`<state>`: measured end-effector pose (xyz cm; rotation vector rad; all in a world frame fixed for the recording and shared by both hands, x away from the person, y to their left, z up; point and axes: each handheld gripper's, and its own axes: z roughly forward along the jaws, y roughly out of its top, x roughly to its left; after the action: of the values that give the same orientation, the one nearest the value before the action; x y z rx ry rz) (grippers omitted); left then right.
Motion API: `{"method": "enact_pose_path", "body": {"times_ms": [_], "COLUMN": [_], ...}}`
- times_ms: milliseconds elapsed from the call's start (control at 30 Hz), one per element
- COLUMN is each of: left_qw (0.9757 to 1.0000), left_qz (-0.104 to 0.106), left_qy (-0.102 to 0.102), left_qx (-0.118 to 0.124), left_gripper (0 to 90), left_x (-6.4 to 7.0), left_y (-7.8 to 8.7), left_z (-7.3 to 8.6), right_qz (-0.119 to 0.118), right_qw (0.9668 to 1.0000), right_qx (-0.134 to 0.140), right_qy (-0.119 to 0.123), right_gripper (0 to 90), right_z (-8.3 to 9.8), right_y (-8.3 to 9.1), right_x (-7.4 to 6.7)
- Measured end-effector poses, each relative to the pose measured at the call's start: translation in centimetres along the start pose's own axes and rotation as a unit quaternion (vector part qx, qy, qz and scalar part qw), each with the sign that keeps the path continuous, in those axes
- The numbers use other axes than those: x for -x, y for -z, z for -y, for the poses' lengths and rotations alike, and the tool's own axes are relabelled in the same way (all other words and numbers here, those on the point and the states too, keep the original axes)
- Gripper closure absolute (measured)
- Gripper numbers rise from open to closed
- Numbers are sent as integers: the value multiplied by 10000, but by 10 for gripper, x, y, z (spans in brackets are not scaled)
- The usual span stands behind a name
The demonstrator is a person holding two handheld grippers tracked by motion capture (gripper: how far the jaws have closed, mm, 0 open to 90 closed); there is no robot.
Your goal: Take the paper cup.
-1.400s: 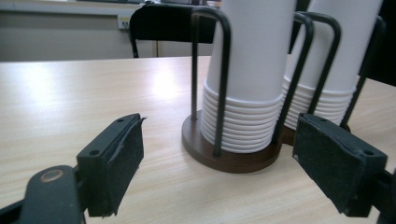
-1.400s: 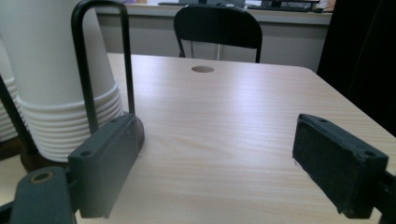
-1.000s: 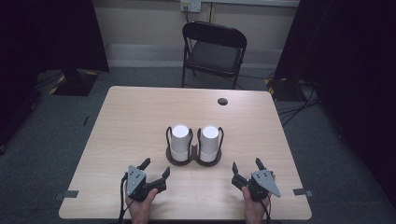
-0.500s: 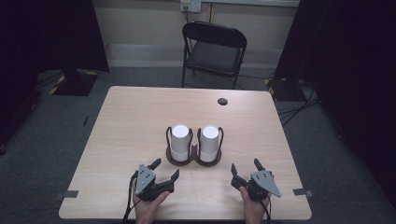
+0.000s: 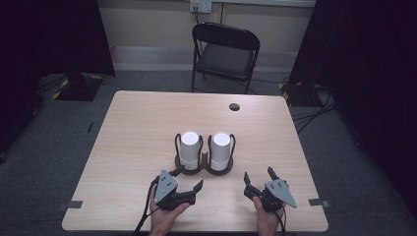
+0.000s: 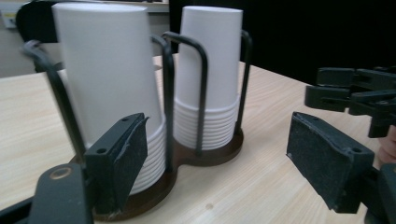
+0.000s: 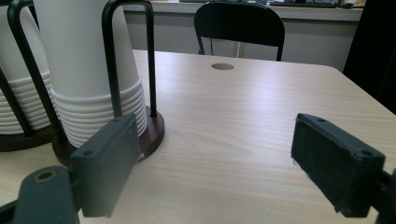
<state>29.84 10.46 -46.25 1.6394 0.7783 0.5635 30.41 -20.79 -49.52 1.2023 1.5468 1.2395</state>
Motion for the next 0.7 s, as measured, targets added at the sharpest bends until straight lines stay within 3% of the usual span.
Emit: {"method": "enact_pose_path", "body": {"times_ms": [333,500,700], "left_qw": [9997,9993,9990], "left_qz": [119,281,246], "left_qy": [-196,-253,-373], "left_qx": [-33,-43,33], "left_gripper": [215,208,218], "left_x": [2,2,4], "left_y": [-13,-23,-29], "left_z": [-19,-28,-37], "right_qz": [-32,-39,-25], "right_qw": [10000,10000,10000], "right_qx": [-6,-13,-10], "right_qy": [-24,-30,-29], "right_gripper": [145,147,151], "right_z": [0,0,0], "right_y": [0,-1,-1], "right_x": [1,1,1]}}
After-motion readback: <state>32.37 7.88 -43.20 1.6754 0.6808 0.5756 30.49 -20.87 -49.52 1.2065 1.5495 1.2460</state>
